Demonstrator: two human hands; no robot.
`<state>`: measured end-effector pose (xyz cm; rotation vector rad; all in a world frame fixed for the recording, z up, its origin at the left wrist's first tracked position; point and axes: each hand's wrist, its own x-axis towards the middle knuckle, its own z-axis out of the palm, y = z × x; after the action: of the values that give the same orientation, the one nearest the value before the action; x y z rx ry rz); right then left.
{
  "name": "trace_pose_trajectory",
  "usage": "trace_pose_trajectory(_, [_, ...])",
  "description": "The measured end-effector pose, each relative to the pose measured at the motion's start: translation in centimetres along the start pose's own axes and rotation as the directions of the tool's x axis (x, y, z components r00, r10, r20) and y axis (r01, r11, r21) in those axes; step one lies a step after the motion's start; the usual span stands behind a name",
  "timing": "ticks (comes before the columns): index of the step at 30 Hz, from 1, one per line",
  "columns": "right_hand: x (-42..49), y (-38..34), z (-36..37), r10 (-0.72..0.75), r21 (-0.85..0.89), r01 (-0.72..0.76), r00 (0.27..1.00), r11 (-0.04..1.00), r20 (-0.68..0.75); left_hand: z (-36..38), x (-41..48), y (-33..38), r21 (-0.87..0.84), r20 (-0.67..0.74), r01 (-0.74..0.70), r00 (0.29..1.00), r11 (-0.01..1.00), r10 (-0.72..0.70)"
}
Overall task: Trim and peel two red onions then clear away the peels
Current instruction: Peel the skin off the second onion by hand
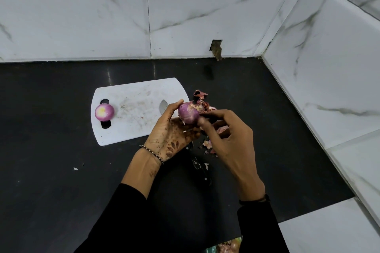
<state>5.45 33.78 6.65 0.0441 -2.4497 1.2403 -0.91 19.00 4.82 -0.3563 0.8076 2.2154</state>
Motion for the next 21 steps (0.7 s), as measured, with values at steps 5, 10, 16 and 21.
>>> trace_pose_trajectory(5, [0.2, -0.6, 0.4, -0.067, -0.018, 0.068, 0.998, 0.998, 0.019, 0.7, -0.5, -0.2, -0.035, 0.058, -0.013, 0.998, 0.999, 0.015])
trace_pose_trajectory(10, [0.1, -0.7, 0.8, -0.088, -0.036, 0.088, 0.996, 0.995, 0.006, 1.1, -0.8, -0.4, 0.011, 0.061, -0.031, 0.998, 0.999, 0.031])
trace_pose_trajectory(16, [-0.2, -0.7, 0.8, -0.125, -0.039, 0.125, 0.992, 0.991, -0.004, 1.9, -1.6, -0.3, 0.07, 0.146, -0.054, 0.988, 0.996, 0.043])
trace_pose_trajectory(21, [-0.3, -0.8, 0.9, -0.144, -0.028, 0.144, 0.99, 0.989, 0.004, 2.3, -1.6, -0.4, 0.194, 0.11, -0.12, 0.989, 0.974, 0.1])
